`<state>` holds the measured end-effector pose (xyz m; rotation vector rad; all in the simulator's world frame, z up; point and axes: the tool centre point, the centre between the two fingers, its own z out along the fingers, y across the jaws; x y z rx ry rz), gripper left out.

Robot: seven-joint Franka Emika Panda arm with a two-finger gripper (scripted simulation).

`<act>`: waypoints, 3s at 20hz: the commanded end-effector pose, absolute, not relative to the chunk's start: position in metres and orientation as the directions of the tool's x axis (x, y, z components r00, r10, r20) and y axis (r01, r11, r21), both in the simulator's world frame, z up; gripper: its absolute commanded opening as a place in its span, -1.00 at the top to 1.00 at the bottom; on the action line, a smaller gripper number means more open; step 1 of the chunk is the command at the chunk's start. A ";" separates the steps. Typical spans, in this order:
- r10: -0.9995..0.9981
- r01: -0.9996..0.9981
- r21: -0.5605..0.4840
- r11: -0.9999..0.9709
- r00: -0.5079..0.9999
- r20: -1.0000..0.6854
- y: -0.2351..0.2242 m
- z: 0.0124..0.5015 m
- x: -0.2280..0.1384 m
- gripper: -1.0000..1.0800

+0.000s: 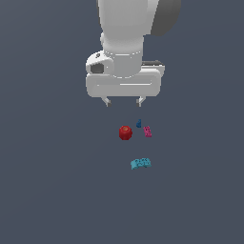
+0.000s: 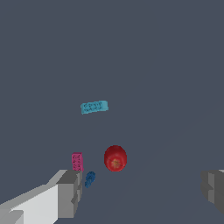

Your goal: Pick up a designated object from a clutter of objects.

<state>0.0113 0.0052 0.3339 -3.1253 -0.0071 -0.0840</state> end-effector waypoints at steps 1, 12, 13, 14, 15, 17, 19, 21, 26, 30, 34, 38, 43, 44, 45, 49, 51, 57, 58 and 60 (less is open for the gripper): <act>0.004 0.005 -0.015 -1.000 0.999 0.054 0.005 0.334 0.011 -0.92; -0.016 -0.013 -0.034 -0.999 0.995 0.099 0.006 0.357 0.019 -0.92; -0.016 -0.013 -0.033 -0.999 0.995 0.098 0.006 0.355 0.019 -0.92; -0.016 -0.012 -0.033 -0.999 0.995 0.097 0.006 0.354 0.018 -0.92; -0.015 -0.012 -0.032 -0.999 0.995 0.096 0.006 0.352 0.018 -0.92; -0.015 -0.012 -0.031 -0.999 0.995 0.094 0.006 0.346 0.018 -0.92; -0.014 -0.012 -0.030 -0.999 0.996 0.092 0.007 0.337 0.018 -0.92; -0.013 -0.011 -0.028 -1.000 0.996 0.088 0.007 0.326 0.017 -0.92; -0.009 -0.007 -0.022 -1.000 0.997 0.075 0.008 0.288 0.012 -0.92; -0.003 -0.002 -0.016 -1.000 0.998 0.061 0.010 0.247 0.002 -0.92; 0.006 0.006 -0.010 -1.000 0.999 0.044 0.012 0.201 -0.014 -0.92; 0.015 0.015 -0.005 -1.000 0.999 0.028 0.015 0.161 -0.033 -0.92; 0.024 0.024 -0.002 -1.000 1.000 0.013 0.017 0.126 -0.054 -0.92; 0.025 0.025 -0.001 -1.000 1.000 0.011 0.017 0.121 -0.058 -0.92; 0.027 0.027 -0.001 -1.000 1.000 0.009 0.017 0.116 -0.061 -0.92; 0.031 0.031 0.000 -1.000 1.000 0.003 0.018 0.103 -0.071 -0.92; 0.032 0.032 0.000 -0.999 0.999 0.001 0.018 0.099 -0.074 -0.92; 0.032 0.032 0.000 -0.999 0.999 0.000 0.018 0.097 -0.075 -0.92; 0.032 0.032 0.000 -0.999 0.999 0.000 0.018 0.095 -0.075 -0.92; 0.032 0.032 0.000 -0.999 0.999 0.000 0.018 0.091 -0.075 -0.92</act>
